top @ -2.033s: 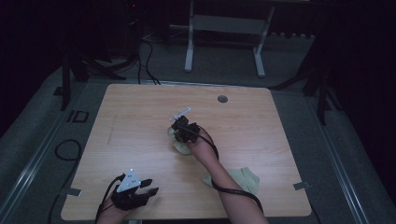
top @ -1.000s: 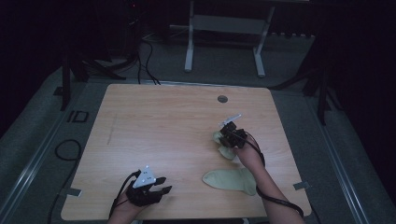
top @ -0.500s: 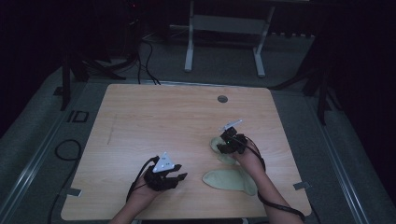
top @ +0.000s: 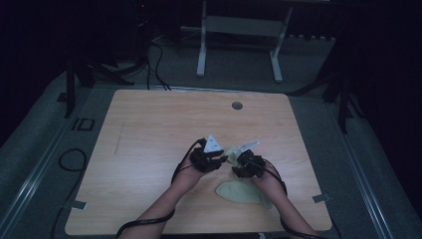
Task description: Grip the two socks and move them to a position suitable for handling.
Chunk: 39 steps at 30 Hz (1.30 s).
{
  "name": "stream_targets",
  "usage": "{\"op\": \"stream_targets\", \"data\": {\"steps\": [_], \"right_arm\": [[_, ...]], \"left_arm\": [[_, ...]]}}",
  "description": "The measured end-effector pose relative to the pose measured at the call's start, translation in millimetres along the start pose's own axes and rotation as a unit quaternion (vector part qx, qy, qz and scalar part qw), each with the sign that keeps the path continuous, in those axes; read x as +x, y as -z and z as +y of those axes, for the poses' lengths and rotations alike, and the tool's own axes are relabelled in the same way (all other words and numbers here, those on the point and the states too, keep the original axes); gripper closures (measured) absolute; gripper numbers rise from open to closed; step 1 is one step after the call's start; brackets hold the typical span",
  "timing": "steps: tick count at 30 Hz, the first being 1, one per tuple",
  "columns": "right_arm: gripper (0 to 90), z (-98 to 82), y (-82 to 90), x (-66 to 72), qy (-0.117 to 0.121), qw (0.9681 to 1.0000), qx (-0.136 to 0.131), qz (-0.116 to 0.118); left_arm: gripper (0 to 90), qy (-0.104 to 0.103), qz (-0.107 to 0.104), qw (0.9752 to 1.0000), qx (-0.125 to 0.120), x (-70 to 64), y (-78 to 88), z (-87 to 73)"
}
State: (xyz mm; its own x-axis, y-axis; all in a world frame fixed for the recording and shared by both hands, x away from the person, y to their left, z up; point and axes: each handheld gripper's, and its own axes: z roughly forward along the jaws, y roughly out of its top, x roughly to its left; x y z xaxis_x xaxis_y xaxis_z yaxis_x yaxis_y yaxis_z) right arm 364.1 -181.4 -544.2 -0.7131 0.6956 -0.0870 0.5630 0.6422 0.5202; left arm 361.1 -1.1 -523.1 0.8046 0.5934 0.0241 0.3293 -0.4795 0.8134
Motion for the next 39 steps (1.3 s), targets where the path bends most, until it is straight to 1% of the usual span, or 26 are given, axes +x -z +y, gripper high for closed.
{"op": "stream_targets", "data": {"steps": [4,6,7,9,10,11,12,14,15,17,18,19,21,22,25,27,28,30,31,32,33,35,36,37,38,39], "right_arm": [[67.0,-2.2,-0.6,-1.4,-0.004,0.9999,-0.007,0.006],[74.5,-3.0,-0.2,-2.0,-0.001,1.0,-0.009,0.002],[78.3,-3.7,0.0,-2.7,0.001,1.0,-0.009,-0.001],[82.4,-4.7,0.1,-4.0,0.0,0.9999,-0.012,-0.004],[83.2,-4.7,0.3,-4.7,0.001,0.9999,-0.011,-0.003],[83.7,-4.6,0.5,-4.9,0.003,0.9999,-0.009,-0.003],[84.1,-4.4,0.5,-5.0,0.006,0.9999,-0.009,-0.003],[84.3,-3.7,0.4,-5.5,0.007,1.0,-0.006,-0.001],[84.3,-3.3,0.4,-5.6,0.008,1.0,-0.005,-0.001],[84.4,-3.3,0.4,-6.0,0.006,1.0,-0.004,0.001],[84.5,-3.5,0.4,-6.4,0.004,1.0,-0.005,0.002],[84.7,-3.7,0.4,-6.2,0.004,1.0,-0.006,0.001],[84.7,-3.4,0.3,-5.7,0.008,1.0,-0.006,-0.001],[84.8,-3.3,0.4,-5.5,0.009,0.9999,-0.005,-0.002],[84.7,-3.9,0.7,-5.2,0.015,0.9999,-0.006,-0.002],[84.7,-4.5,0.9,-5.2,0.012,0.9999,-0.006,0.001],[84.7,-4.7,1.1,-5.1,0.012,0.9999,-0.006,0.002],[84.7,-5.1,1.3,-5.4,0.012,0.9999,-0.006,0.003],[84.7,-5.4,1.4,-5.6,0.008,0.9999,-0.007,0.005],[84.7,-5.5,1.6,-6.1,0.008,0.9999,-0.006,0.007],[84.8,-5.7,2.0,-6.6,0.008,0.9999,-0.005,0.009],[85.0,-6.7,4.2,-7.9,0.006,1.0,-0.004,0.005],[85.1,-7.7,6.0,-9.5,0.002,1.0,-0.008,0.004],[85.2,-8.5,8.5,-12.0,-0.002,0.9999,-0.012,0.003],[85.2,-9.3,11.6,-15.4,-0.009,0.9998,-0.018,0.001],[85.2,-10.3,15.4,-19.9,-0.017,0.9995,-0.027,-0.001]], "left_arm": [[76.5,-0.002,0.016,0.9994,0.029,5.9,-31.1,3.3],[80.6,-0.005,0.023,0.9986,0.048,9.4,-43.7,1.1],[82.2,-0.001,0.025,0.9979,0.059,11.1,-50.1,-1.2],[86.1,-0.009,0.031,0.9963,0.079,12.2,-57.5,-4.6],[86.4,-0.007,0.033,0.9959,0.084,12.9,-60.2,-6.0],[88.2,0.001,0.032,0.9958,0.085,14.5,-61.3,-4.9],[88.3,0.002,0.036,0.9954,0.089,14.4,-62.4,-3.5],[89.0,-0.005,0.042,0.9941,0.099,13.8,-63.3,-0.4],[89.0,-0.002,0.047,0.9942,0.096,14.6,-62.5,1.2],[89.1,0.019,0.044,0.9963,0.072,17.6,-58.6,6.2],[89.1,0.028,0.038,0.997,0.06,18.7,-56.5,9.4],[89.1,0.034,0.034,0.9977,0.047,19.1,-54.9,12.5],[89.1,0.028,0.022,0.9987,0.036,17.5,-55.0,17.2],[89.1,0.023,0.018,0.9989,0.036,16.1,-56.8,18.3],[89.1,0.006,0.02,0.9981,0.059,13.5,-65.4,18.1],[89.1,0.005,0.02,0.9978,0.063,11.9,-71.0,16.9],[89.1,0.004,0.02,0.9973,0.07,10.6,-73.9,16.4],[89.2,-0.01,0.021,0.9956,0.091,8.4,-79.6,13.8],[89.2,-0.013,0.023,0.9955,0.091,7.7,-80.5,12.0],[89.3,-0.007,0.021,0.996,0.086,8.5,-80.2,10.7],[89.4,-0.002,0.02,0.996,0.087,9.5,-79.4,10.2],[89.4,0.0,0.022,0.9957,0.089,9.8,-77.3,9.0],[89.4,-0.002,0.024,0.9956,0.09,9.4,-76.0,8.2],[89.4,0.001,0.026,0.9956,0.09,9.1,-74.7,7.1],[89.4,0.003,0.027,0.9956,0.09,8.7,-73.3,6.0],[89.4,0.001,0.028,0.9954,0.091,8.3,-71.4,4.9]]}}
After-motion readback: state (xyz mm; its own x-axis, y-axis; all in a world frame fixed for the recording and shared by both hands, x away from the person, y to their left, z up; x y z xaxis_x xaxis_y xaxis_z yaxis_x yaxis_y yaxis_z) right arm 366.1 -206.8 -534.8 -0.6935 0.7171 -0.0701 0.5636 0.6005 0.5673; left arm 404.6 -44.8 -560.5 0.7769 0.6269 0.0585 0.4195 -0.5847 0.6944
